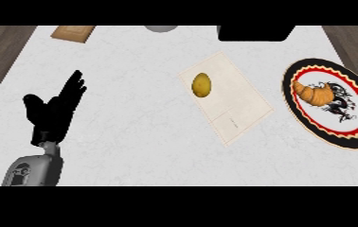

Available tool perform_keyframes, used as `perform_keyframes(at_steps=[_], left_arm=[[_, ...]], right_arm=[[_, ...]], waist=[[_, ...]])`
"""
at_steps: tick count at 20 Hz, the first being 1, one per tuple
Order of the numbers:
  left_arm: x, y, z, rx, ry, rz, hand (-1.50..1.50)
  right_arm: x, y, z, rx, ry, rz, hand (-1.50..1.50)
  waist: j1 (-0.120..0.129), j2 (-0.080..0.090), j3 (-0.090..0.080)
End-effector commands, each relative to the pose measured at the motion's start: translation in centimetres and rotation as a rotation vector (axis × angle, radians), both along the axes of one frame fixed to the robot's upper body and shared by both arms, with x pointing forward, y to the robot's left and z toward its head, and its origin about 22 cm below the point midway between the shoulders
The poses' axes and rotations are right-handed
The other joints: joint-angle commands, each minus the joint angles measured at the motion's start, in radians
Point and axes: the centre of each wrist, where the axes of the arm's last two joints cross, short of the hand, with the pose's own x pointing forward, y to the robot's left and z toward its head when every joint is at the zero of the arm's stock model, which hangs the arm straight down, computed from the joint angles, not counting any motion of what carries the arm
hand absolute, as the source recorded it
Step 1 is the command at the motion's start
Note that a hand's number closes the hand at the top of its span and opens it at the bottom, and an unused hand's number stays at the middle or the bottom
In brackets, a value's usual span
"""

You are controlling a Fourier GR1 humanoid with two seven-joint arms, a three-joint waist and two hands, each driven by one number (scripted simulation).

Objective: Pick the croissant from the placemat and place it in the plate

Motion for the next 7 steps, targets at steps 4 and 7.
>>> perform_keyframes(at_steps=[4, 7], left_arm=[[0.7, -1.3, -0.2, -0.015, 0.007, 0.001, 0.0], [-0.9, -1.3, -0.4, -0.002, 0.005, -0.004, 0.0]], right_arm=[[-0.7, -1.6, 0.3, -0.051, 0.065, -0.033, -1.5], [-3.2, -4.1, -1.0, -0.033, 0.081, -0.044, -1.5]], waist=[[0.0, 0.0, 0.0], [0.006, 0.001, 0.001]])
